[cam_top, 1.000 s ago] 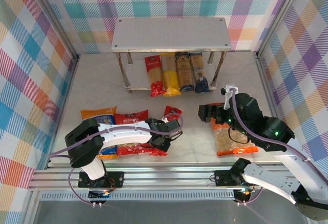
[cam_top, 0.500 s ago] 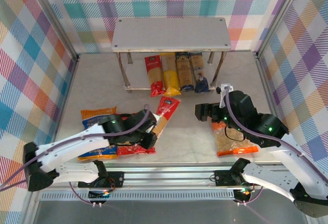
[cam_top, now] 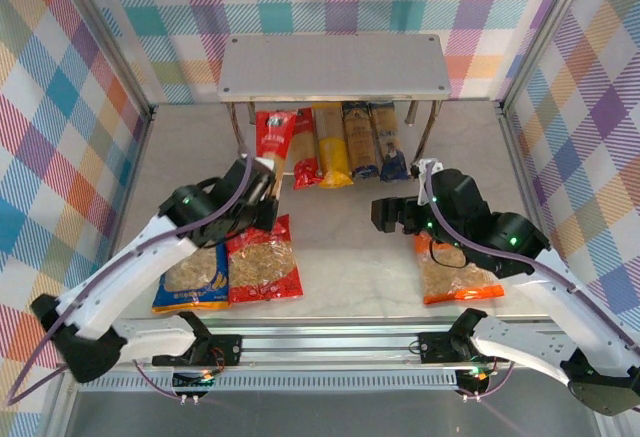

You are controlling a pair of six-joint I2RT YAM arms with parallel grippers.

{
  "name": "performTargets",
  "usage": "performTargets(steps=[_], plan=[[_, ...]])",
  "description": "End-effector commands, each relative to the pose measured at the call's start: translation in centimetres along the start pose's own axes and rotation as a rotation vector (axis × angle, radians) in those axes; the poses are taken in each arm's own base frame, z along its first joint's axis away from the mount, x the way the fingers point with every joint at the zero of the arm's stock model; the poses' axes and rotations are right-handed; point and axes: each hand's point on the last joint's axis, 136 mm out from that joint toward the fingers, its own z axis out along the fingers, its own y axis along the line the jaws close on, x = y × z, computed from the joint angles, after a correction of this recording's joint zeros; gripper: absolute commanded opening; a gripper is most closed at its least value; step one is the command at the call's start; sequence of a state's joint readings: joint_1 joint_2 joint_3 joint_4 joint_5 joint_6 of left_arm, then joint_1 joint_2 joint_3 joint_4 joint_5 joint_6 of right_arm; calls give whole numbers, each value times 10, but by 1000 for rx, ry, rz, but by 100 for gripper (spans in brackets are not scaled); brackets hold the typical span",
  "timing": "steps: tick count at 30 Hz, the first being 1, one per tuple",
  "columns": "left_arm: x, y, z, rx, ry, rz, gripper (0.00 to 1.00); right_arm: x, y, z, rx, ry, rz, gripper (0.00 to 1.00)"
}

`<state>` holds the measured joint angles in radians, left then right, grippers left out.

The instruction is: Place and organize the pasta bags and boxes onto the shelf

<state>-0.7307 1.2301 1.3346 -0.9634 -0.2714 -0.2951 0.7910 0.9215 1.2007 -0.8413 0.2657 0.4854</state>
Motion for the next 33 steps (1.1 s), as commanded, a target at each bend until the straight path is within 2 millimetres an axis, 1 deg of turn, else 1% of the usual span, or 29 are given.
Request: performTargets(steps=[1,4,7,16,19,21,26,33], plan=[[-53,6,19,-30,-109,-22,0,-20,12,-9,-48,-53,-1,99],[-63,16,53,-72,-55,-47,0,-22,13,-9,-46,-53,-9,99],[-73,23,81,-89,-25,-74,0,-24,13,-9,-40,-56,-16,99],[-117,48,142,-119,2,-124,0,-23,10,-3,-11,-41,-32,99],[-122,56,163,-127,28,-131,0,-23,9,0,-1,-37,-33,99],[-125,63,173,-127,42,-143,0,-22,8,1,4,-34,-33,99],[-126,69,194,-121,81,-155,0,-21,5,3,19,-35,-28,99],[-118,77,207,-168,118,-133,0,-19,4,5,27,-31,-22,99]])
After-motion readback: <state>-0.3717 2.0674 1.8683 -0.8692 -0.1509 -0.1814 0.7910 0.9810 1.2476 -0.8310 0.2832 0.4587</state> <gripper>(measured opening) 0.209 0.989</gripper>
